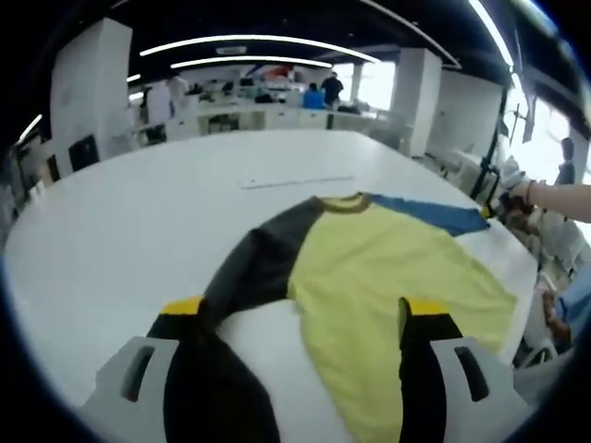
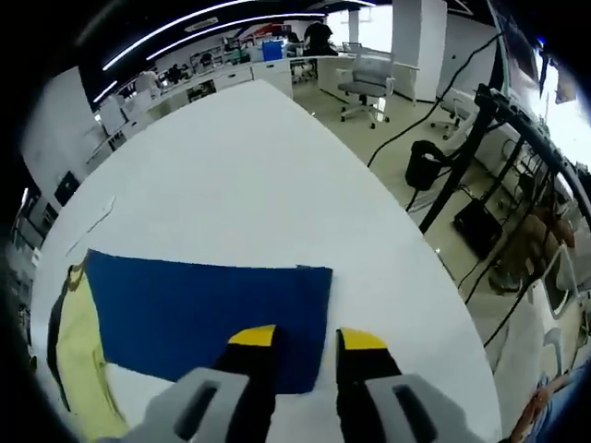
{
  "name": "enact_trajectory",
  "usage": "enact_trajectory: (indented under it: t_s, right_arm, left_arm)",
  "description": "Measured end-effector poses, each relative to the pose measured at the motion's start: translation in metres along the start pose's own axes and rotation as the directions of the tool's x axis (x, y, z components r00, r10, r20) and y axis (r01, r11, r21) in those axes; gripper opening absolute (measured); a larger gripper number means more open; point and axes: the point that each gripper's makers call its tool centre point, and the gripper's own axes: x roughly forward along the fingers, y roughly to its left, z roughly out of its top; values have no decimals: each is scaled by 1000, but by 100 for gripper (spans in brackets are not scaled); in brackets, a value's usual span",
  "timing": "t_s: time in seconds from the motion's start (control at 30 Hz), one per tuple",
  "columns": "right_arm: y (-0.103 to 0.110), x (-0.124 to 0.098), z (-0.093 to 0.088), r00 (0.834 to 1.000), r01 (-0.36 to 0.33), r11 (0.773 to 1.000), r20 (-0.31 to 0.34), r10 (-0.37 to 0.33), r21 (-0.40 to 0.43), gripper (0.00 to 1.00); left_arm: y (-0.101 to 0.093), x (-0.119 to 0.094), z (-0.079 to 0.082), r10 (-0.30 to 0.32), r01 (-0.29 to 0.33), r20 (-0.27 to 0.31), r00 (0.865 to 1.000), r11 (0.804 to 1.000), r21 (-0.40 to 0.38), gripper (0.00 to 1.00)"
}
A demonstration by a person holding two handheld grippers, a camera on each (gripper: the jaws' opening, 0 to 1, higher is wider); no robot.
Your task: Fold the garment on the visible template until the final outline fits inside the template.
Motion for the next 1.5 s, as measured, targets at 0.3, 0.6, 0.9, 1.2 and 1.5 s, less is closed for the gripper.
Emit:
enact_trajectory:
  t_s: [0.3,0.6,0.9,1.2,1.5]
  right_arm:
    - [-7,4,0,1000,15,1000,6,-15,23,12]
    - [0,1,2,999,-24,997,32,22,71,0]
    - [29,-21,24,987,-112,991,125,103,70,0]
    - [74,-43,43,969,-184,983,166,183,-13,0]
    - [132,-58,51,949,-253,958,160,273,-136,0]
  left_arm:
    - [-15,-11,4,-34,34,6,999,999,-6,82]
    - [-33,-21,6,-61,61,9,998,998,-9,85]
    - [-30,-29,8,-67,68,26,997,998,-18,85]
    - [-36,-36,3,-101,102,13,995,995,-9,92]
    - [-45,-45,5,-106,106,21,994,994,0,97]
